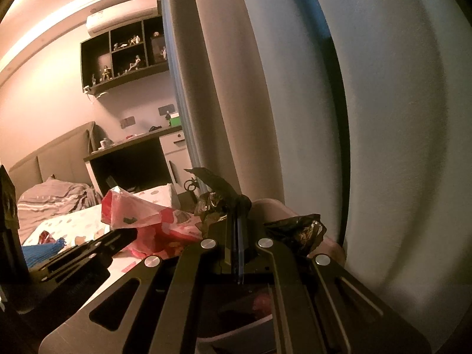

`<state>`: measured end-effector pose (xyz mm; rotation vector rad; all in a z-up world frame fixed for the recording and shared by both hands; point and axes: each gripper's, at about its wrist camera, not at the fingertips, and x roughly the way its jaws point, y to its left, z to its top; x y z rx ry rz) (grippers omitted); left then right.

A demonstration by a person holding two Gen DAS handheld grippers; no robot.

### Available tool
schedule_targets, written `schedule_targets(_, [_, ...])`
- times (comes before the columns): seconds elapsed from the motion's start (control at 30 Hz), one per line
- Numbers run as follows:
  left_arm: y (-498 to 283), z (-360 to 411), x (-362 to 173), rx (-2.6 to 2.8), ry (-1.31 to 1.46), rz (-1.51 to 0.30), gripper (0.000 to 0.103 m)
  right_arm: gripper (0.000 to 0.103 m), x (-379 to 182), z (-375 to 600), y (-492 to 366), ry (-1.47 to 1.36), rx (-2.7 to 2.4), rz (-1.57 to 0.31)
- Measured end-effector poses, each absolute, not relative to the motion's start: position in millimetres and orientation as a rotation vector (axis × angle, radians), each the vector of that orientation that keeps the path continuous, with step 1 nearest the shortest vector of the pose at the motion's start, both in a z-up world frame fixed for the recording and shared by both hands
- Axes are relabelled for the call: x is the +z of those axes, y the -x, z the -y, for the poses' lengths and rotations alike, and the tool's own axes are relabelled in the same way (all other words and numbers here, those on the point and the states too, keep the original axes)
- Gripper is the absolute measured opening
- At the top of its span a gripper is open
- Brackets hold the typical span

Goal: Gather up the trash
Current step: 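Carry the red snack bag and black bag over the brown bin, then open both grippers to drop the bags into the brown bin, then move both grippers back toward the cups and mesh ball on the bed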

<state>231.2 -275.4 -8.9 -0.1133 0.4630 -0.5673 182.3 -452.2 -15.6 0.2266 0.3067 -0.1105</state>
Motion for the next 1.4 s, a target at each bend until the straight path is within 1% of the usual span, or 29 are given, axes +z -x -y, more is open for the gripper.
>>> schedule_targets(0.67, [-239.8,297.2,-28.8,-0.639,0.094,-0.530,0.006,0.002,-23.8,462.7,-200.7,-0.229,-0.112,-0.355])
schedule_targets(0.83, [-241.1,300.5,-33.0,-0.666,0.095,-0.549,0.019,0.002,-29.2,466.6,-204.8,-0.239,-0.114,-0.361])
schedule_targets(0.87, [-240.8,300.8,-33.7,-0.664,0.091,-0.551,0.029,0.004,-29.9,467.4,-205.9,-0.242,-0.115,-0.364])
schedule_targets(0.9, [-240.4,300.5,-34.1,-0.660,0.088,-0.549,0.039,0.008,-31.4,468.2,-206.4,-0.244,-0.116,-0.366])
schedule_targets(0.97, [-240.6,297.5,-34.4,-0.659,0.098,-0.550,0.046,0.013,-32.7,469.8,-207.2,-0.248,-0.121,-0.367])
schedule_targets(1.0, [-240.6,296.4,-34.4,-0.658,0.102,-0.552,0.052,0.016,-33.9,470.8,-207.2,-0.250,-0.122,-0.366])
schedule_targets(1.03, [-240.6,294.8,-34.1,-0.658,0.108,-0.553,0.056,0.018,-34.0,471.6,-207.3,-0.254,-0.122,-0.366])
schedule_targets(1.07, [-239.6,293.2,-33.6,-0.652,0.112,-0.550,0.063,0.021,-34.0,471.8,-206.9,-0.257,-0.126,-0.365])
schedule_targets(1.1, [-238.5,290.5,-32.7,-0.639,0.117,-0.540,0.070,0.025,-34.0,472.6,-206.7,-0.258,-0.128,-0.363])
schedule_targets(1.17, [-237.1,284.7,-30.9,-0.619,0.132,-0.532,0.078,0.033,-33.5,473.7,-204.8,-0.261,-0.131,-0.356])
schedule_targets(1.2, [-236.9,282.2,-30.1,-0.612,0.138,-0.529,0.080,0.036,-32.8,473.5,-203.4,-0.261,-0.133,-0.351])
schedule_targets(1.23, [-236.3,279.9,-29.0,-0.604,0.143,-0.526,0.085,0.037,-32.7,473.5,-201.9,-0.261,-0.133,-0.347])
schedule_targets(1.27, [-235.5,277.1,-27.7,-0.594,0.147,-0.521,0.087,0.041,-32.1,473.7,-200.4,-0.263,-0.136,-0.344])
schedule_targets(1.3, [-234.1,273.8,-26.3,-0.583,0.148,-0.517,0.087,0.045,-31.4,473.7,-198.2,-0.267,-0.139,-0.339])
schedule_targets(1.33, [-232.4,270.4,-25.0,-0.571,0.149,-0.513,0.087,0.046,-30.4,473.3,-195.4,-0.270,-0.138,-0.333])
schedule_targets(1.4, [-229.2,263.1,-23.0,-0.540,0.148,-0.508,0.087,0.056,-29.2,471.6,-190.2,-0.262,-0.143,-0.321])
